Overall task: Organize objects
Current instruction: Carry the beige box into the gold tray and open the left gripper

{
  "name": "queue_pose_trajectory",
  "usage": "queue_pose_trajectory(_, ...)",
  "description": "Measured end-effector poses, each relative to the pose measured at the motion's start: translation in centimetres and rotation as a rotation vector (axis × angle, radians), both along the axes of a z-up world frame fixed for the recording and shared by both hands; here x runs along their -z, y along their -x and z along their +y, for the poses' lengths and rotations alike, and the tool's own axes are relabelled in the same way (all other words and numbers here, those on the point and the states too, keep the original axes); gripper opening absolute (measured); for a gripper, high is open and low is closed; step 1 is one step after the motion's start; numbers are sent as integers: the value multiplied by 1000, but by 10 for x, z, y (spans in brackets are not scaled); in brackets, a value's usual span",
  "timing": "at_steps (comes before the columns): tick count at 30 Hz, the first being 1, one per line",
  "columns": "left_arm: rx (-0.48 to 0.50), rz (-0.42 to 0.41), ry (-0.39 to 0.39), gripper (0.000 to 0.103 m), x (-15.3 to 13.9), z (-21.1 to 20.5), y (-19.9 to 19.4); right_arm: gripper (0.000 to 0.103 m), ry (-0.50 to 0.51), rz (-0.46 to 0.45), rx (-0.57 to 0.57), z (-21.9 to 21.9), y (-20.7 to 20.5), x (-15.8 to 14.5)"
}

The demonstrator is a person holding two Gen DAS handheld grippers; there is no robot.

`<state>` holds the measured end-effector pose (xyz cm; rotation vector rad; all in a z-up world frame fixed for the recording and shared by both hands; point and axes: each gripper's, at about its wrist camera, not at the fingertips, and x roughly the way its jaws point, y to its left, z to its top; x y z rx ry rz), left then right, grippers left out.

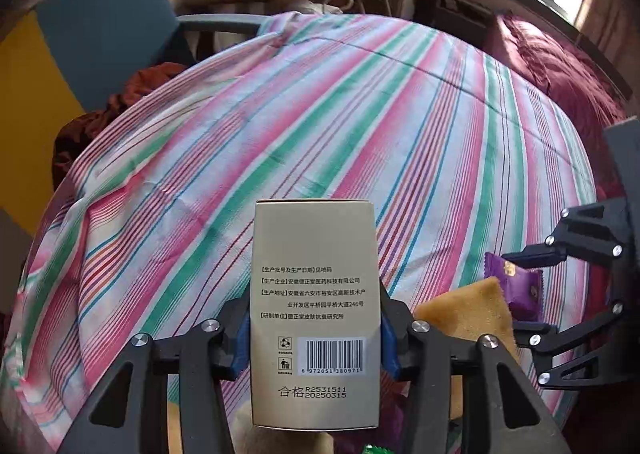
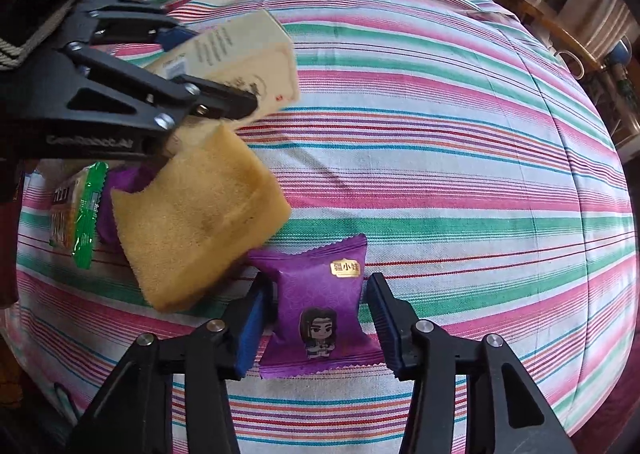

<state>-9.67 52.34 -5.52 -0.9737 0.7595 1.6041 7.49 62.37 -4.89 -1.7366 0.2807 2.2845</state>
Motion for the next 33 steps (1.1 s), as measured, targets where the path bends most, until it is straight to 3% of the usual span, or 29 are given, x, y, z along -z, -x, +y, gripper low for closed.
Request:
queue_pose_trajectory(7, -167, -12, -151, 50, -50, -56, -19, 50, 8, -1, 5, 0, 1, -3)
queue_pose_trajectory(13, -285, -49, -218, 50, -70, -111, -32, 51, -1, -2, 1, 9, 0, -2)
queue_pose_trajectory(27, -467, -52, -320, 50, -94, -238, -47, 50, 19, 10, 23, 13, -6, -3)
queue_pose_trajectory(33, -593, -60, -325, 50, -80, -306, -50, 50, 11, 8, 27, 14, -5, 1)
